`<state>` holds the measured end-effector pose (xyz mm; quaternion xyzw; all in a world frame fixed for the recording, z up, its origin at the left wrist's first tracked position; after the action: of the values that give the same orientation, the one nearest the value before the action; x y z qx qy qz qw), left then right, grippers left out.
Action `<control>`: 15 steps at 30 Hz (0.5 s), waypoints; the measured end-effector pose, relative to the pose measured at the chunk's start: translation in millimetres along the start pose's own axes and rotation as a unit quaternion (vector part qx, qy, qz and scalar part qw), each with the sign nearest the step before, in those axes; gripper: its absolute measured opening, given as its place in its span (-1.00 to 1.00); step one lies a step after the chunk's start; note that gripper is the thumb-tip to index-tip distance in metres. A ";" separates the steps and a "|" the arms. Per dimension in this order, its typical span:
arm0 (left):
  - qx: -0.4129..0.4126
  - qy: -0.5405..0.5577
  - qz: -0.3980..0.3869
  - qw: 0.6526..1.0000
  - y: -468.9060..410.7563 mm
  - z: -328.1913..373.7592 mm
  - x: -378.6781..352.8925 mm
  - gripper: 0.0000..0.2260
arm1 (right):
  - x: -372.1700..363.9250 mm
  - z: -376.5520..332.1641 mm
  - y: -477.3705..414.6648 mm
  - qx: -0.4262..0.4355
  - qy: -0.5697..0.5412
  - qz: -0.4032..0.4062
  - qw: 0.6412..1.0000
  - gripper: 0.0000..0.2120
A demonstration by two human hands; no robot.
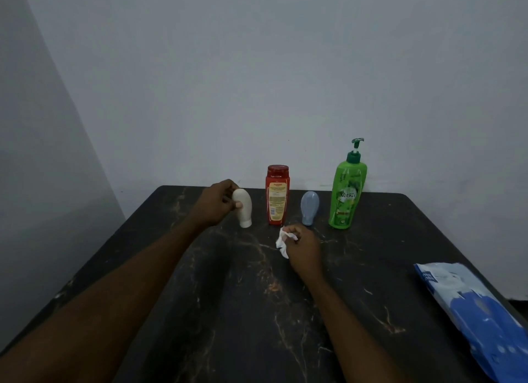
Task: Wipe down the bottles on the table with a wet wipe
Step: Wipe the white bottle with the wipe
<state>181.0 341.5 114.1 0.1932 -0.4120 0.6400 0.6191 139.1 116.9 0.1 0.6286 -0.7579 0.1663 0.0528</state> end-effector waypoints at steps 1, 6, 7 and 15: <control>-0.001 -0.005 -0.003 1.000 -4.9 -2.3 -2.3 -0.74 | -0.3 2.6 -0.9 -0.003 -0.004 -0.001 1.000 -0.85; 0.010 -0.022 -0.028 0.999 -22.0 -13.8 -10.8 -0.73 | -2.5 9.1 -6.3 0.003 -0.023 0.014 1.000 -0.85; 0.012 -0.024 -0.031 0.999 -24.6 -15.5 -12.6 -0.73 | -2.7 8.9 -6.4 0.001 -0.025 0.014 1.000 -0.84; 0.007 -0.031 -0.032 0.999 -41.1 -23.1 -23.8 -0.74 | -3.1 11.9 -6.8 -0.007 -0.023 0.014 1.000 -0.83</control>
<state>230.0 339.7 94.5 0.2304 -0.4196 0.6164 0.6252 147.9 114.9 -10.8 0.6212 -0.7688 0.1473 0.0371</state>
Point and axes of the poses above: each hand's wrist, its own y-axis away from the middle knuckle, its own x-axis out of the back of the hand, z = x × y, the point moved 2 cm from there along -y, towards the middle knuckle, and after that the axes turned 1 degree about -z, right-handed, at the moved point
